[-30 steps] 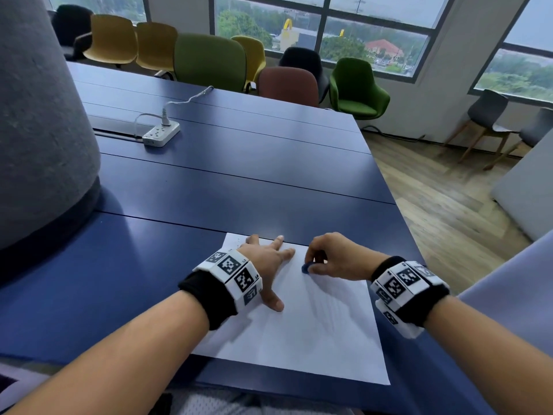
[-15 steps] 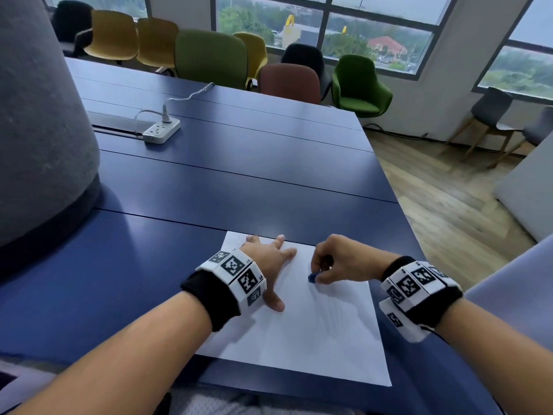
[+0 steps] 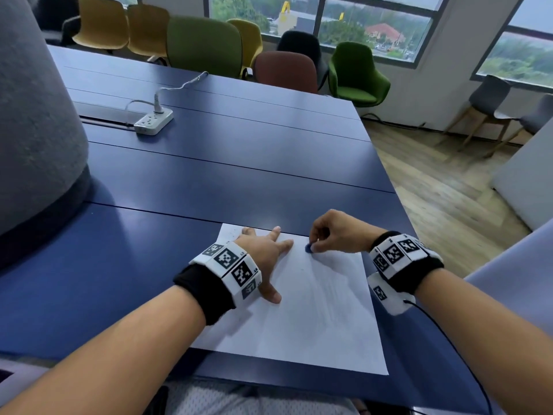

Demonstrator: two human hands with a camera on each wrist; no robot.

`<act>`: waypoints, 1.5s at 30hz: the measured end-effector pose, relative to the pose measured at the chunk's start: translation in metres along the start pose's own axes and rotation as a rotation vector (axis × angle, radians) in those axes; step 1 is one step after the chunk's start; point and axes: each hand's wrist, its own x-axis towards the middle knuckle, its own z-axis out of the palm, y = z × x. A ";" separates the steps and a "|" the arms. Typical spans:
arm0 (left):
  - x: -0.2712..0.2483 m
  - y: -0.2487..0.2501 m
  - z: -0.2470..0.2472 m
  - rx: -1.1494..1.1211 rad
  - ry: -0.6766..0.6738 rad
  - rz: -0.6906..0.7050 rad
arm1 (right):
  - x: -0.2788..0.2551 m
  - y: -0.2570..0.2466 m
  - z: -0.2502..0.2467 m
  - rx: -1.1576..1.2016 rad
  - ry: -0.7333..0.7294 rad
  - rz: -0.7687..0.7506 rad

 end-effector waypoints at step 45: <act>0.004 -0.001 0.001 -0.011 -0.024 0.002 | -0.014 0.008 0.003 0.075 -0.054 0.005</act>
